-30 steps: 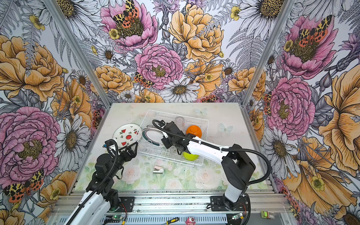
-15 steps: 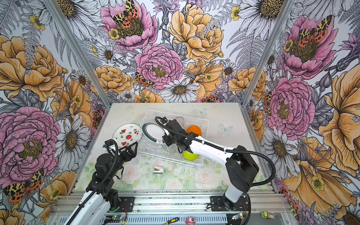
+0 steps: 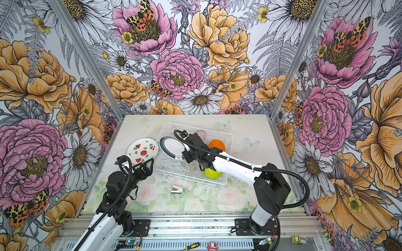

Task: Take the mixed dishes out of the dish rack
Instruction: 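Lift the green-and-red-rimmed plate up out of the rack with the right gripper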

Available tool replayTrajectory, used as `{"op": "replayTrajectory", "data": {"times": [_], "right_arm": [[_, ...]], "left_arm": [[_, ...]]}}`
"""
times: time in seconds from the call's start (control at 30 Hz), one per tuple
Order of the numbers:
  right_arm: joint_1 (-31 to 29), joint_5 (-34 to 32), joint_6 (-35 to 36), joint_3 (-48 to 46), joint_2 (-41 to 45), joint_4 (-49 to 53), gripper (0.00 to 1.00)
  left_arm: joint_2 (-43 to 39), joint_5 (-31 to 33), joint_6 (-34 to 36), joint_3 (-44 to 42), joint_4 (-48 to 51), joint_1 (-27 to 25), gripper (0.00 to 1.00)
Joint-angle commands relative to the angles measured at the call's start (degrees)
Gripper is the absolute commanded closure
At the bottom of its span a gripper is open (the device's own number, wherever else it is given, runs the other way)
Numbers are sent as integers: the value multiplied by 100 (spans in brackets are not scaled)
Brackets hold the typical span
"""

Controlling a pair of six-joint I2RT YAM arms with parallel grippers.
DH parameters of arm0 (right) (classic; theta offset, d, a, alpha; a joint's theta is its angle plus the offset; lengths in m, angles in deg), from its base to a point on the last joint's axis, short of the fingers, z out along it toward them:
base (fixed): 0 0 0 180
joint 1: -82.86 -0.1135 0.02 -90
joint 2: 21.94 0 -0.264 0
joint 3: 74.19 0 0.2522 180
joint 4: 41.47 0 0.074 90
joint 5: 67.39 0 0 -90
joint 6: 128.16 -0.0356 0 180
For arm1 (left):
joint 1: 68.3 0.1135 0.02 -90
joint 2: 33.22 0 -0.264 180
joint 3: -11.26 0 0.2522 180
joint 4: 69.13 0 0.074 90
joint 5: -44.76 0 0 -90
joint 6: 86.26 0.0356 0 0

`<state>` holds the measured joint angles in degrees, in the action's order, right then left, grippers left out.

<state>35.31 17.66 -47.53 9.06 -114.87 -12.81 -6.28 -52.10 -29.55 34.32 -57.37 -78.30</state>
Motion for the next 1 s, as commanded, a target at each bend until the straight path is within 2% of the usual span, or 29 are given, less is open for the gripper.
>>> {"op": "replayTrajectory", "data": {"times": [0.0, 0.97], "right_arm": [[-34, 345, -553, 242, 554, -524, 100], [39, 460, -809, 185, 854, -674, 100]], "left_arm": [[44, 129, -71, -100, -108, -69, 1], [198, 81, -180, 9, -164, -222, 2]]}}
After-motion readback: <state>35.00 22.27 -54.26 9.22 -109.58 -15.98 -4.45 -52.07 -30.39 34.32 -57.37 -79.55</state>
